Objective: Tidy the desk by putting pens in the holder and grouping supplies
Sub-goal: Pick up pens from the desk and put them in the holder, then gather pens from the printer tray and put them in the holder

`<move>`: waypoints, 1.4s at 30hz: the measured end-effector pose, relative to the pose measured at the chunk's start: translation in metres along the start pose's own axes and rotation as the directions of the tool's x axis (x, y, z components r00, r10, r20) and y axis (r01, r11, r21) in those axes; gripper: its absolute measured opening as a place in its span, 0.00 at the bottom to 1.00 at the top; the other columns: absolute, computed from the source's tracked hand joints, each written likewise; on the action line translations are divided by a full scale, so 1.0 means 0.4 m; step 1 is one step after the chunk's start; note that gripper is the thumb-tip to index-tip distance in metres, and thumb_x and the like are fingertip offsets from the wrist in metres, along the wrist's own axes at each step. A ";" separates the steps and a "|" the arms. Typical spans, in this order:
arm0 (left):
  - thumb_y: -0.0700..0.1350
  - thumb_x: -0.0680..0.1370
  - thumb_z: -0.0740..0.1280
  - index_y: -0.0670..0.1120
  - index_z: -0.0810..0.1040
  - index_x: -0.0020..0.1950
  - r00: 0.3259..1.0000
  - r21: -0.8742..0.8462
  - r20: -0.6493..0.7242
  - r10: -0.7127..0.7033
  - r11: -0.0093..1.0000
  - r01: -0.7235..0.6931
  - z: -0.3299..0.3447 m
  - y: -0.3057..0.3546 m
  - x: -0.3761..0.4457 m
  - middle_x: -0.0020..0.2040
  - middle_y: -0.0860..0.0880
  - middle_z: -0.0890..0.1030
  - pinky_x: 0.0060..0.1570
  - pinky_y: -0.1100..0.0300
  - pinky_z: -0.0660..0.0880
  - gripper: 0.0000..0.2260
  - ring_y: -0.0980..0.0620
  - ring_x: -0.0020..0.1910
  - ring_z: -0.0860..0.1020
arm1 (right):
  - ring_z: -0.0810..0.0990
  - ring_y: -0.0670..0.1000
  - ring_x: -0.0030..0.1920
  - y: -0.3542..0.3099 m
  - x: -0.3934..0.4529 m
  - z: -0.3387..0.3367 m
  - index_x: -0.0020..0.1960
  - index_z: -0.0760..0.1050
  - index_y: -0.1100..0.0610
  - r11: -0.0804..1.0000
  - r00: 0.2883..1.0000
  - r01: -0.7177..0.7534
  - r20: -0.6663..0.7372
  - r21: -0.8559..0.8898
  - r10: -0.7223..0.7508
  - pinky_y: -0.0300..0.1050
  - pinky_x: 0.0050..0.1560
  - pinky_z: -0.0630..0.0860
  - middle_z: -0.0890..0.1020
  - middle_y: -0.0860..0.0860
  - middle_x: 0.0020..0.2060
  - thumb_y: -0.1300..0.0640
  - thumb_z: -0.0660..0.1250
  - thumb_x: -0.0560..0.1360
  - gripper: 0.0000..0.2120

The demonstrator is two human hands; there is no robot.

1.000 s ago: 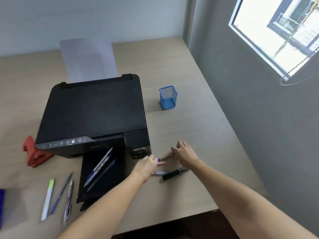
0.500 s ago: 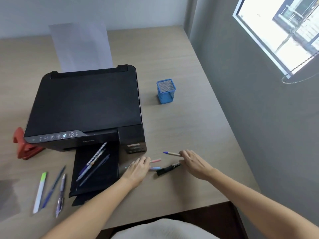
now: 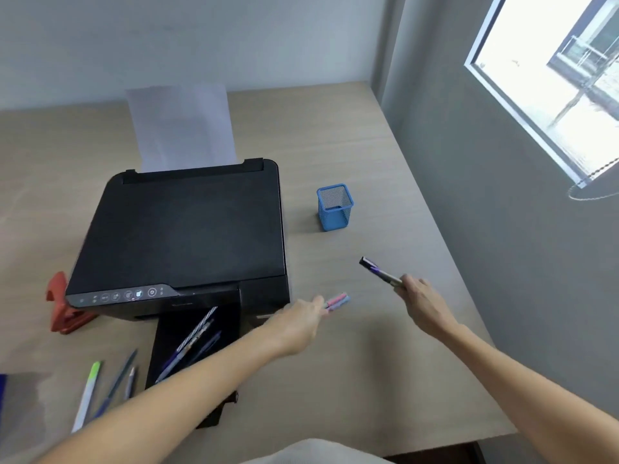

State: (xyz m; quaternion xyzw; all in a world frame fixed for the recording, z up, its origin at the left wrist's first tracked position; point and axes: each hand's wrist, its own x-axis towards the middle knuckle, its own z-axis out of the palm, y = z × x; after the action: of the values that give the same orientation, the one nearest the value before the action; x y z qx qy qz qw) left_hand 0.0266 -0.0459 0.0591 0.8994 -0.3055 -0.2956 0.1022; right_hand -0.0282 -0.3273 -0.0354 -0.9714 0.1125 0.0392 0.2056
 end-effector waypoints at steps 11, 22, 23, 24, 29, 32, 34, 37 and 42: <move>0.35 0.79 0.59 0.39 0.74 0.46 0.936 -0.465 0.008 -0.352 0.827 0.315 -0.347 -0.030 0.463 0.45 0.40 0.78 0.29 0.59 0.74 0.06 0.47 0.32 0.79 | 0.79 0.63 0.46 -0.223 0.379 -0.170 0.48 0.74 0.64 0.973 0.973 -0.182 0.168 0.142 0.157 0.53 0.44 0.75 0.81 0.64 0.45 0.53 0.55 0.80 0.15; 0.32 0.79 0.59 0.33 0.68 0.68 0.862 -0.661 0.193 -0.468 0.588 0.467 -0.352 -0.040 0.561 0.64 0.39 0.77 0.16 0.61 0.77 0.16 0.51 0.14 0.77 | 0.61 0.45 0.09 -0.325 0.518 -0.200 0.32 0.65 0.62 0.821 0.841 -0.497 0.389 0.280 0.376 0.26 0.15 0.58 0.76 0.57 0.27 0.54 0.60 0.79 0.19; 0.32 0.79 0.59 0.32 0.68 0.67 0.866 -0.665 0.190 -0.463 0.588 0.460 -0.357 -0.041 0.557 0.62 0.37 0.78 0.18 0.61 0.78 0.16 0.51 0.15 0.77 | 0.60 0.45 0.09 -0.327 0.524 -0.198 0.32 0.65 0.62 0.820 0.837 -0.503 0.391 0.273 0.382 0.27 0.15 0.58 0.76 0.57 0.27 0.56 0.60 0.79 0.18; 0.33 0.80 0.60 0.31 0.69 0.66 0.869 -0.673 0.196 -0.454 0.582 0.456 -0.360 -0.043 0.548 0.58 0.36 0.79 0.23 0.61 0.80 0.15 0.51 0.17 0.79 | 0.60 0.45 0.09 -0.331 0.525 -0.198 0.32 0.65 0.62 0.826 0.836 -0.502 0.390 0.257 0.386 0.27 0.15 0.58 0.77 0.58 0.27 0.57 0.60 0.79 0.18; 0.39 0.80 0.61 0.32 0.70 0.66 0.917 -0.744 0.106 -0.384 0.581 0.329 -0.397 -0.048 0.450 0.56 0.36 0.78 0.50 0.56 0.81 0.17 0.45 0.45 0.84 | 0.69 0.46 0.10 -0.353 0.506 -0.214 0.35 0.66 0.63 0.868 0.897 -0.418 0.276 0.268 0.347 0.32 0.16 0.67 0.77 0.58 0.28 0.55 0.56 0.80 0.17; 0.41 0.80 0.62 0.33 0.73 0.63 0.960 -0.783 -0.036 -0.277 0.605 0.145 -0.433 -0.071 0.321 0.53 0.39 0.77 0.50 0.56 0.80 0.15 0.47 0.43 0.82 | 0.80 0.56 0.27 -0.362 0.467 -0.224 0.46 0.72 0.64 0.898 0.945 -0.321 0.158 0.300 0.285 0.45 0.28 0.79 0.80 0.61 0.36 0.54 0.56 0.79 0.13; 0.42 0.80 0.63 0.35 0.75 0.60 0.979 -0.793 -0.086 -0.185 0.608 0.045 -0.447 -0.107 0.195 0.51 0.42 0.79 0.51 0.57 0.79 0.13 0.48 0.45 0.82 | 0.81 0.59 0.35 -0.367 0.414 -0.212 0.51 0.73 0.63 0.926 0.966 -0.257 0.110 0.277 0.235 0.49 0.32 0.80 0.81 0.63 0.42 0.56 0.58 0.78 0.11; 0.44 0.79 0.64 0.38 0.79 0.56 0.991 -0.752 -0.069 -0.113 0.658 0.022 -0.428 -0.208 -0.020 0.45 0.46 0.82 0.42 0.63 0.80 0.11 0.53 0.42 0.82 | 0.77 0.50 0.24 -0.371 0.282 -0.157 0.49 0.74 0.57 0.935 0.972 -0.214 0.152 0.284 0.176 0.38 0.24 0.71 0.83 0.61 0.37 0.56 0.61 0.78 0.06; 0.42 0.76 0.65 0.44 0.80 0.41 0.959 -0.541 0.166 -0.229 0.792 0.282 -0.234 -0.418 -0.254 0.36 0.49 0.80 0.30 0.67 0.75 0.06 0.55 0.31 0.78 | 0.75 0.43 0.22 -0.397 0.036 -0.004 0.40 0.78 0.54 0.986 0.925 -0.074 0.380 0.151 0.012 0.30 0.23 0.69 0.82 0.51 0.28 0.58 0.62 0.75 0.08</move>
State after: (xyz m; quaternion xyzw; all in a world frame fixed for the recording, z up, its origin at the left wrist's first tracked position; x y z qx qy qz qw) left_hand 0.0991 0.1488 0.1209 0.8482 -0.0856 -0.4240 0.3056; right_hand 0.0232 -0.1895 0.0264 -0.9229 0.0950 0.2206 0.3010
